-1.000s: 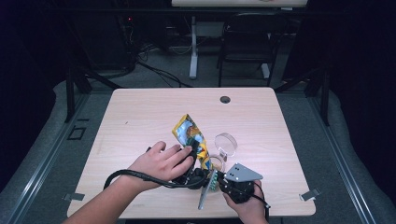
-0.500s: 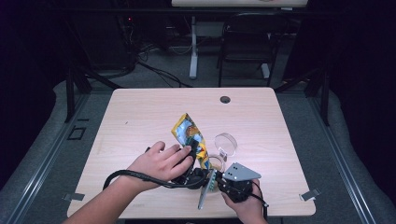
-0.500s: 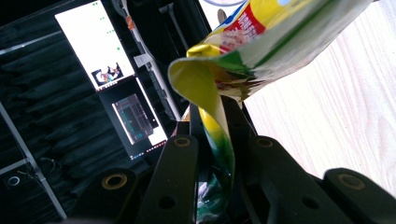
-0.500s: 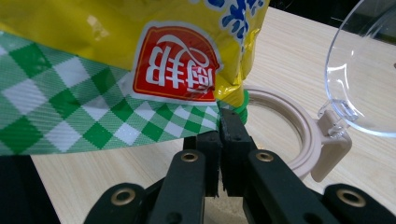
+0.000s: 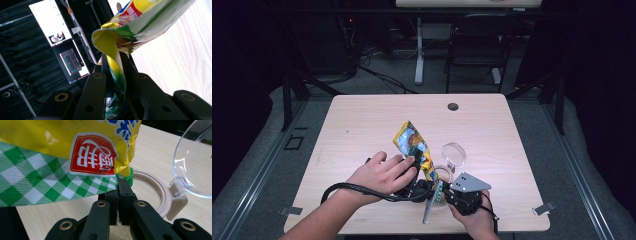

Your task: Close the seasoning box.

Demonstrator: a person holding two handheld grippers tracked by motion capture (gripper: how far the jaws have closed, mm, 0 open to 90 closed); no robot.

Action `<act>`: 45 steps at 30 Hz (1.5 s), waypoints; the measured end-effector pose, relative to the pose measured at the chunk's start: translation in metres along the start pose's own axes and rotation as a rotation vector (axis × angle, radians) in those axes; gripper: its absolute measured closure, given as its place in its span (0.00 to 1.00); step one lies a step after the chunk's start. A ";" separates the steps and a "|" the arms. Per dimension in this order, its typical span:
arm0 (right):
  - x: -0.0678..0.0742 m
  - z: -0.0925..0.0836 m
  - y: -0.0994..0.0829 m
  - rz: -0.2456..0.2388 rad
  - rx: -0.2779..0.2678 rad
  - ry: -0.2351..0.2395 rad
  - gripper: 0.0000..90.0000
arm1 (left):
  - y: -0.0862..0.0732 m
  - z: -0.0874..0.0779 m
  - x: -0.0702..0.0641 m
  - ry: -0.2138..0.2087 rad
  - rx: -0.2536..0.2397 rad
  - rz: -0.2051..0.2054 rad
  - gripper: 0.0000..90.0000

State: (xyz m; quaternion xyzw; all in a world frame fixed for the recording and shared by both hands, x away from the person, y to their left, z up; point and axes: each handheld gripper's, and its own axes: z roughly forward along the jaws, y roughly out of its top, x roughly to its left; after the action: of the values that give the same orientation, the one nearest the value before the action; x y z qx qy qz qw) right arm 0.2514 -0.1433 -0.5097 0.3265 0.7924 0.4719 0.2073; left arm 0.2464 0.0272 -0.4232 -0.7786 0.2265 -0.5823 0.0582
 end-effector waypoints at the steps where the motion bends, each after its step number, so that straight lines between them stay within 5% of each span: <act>1: 0.000 0.000 0.000 0.006 -0.004 0.000 0.98 | 0.000 0.000 0.000 0.000 0.000 -0.001 0.96; 30: 0.003 -0.008 -0.003 -0.002 0.002 0.001 0.98 | 0.002 0.000 0.005 -0.015 -0.033 -0.007 0.96; 45: 0.003 -0.003 -0.001 -0.004 -0.004 0.008 0.98 | -0.004 0.001 0.000 -0.033 -0.025 -0.053 0.96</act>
State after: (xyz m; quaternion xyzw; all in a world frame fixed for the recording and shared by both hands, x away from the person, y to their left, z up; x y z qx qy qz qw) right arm 0.2477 -0.1433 -0.5091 0.3226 0.7930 0.4742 0.2055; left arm 0.2485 0.0312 -0.4224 -0.7945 0.2120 -0.5679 0.0368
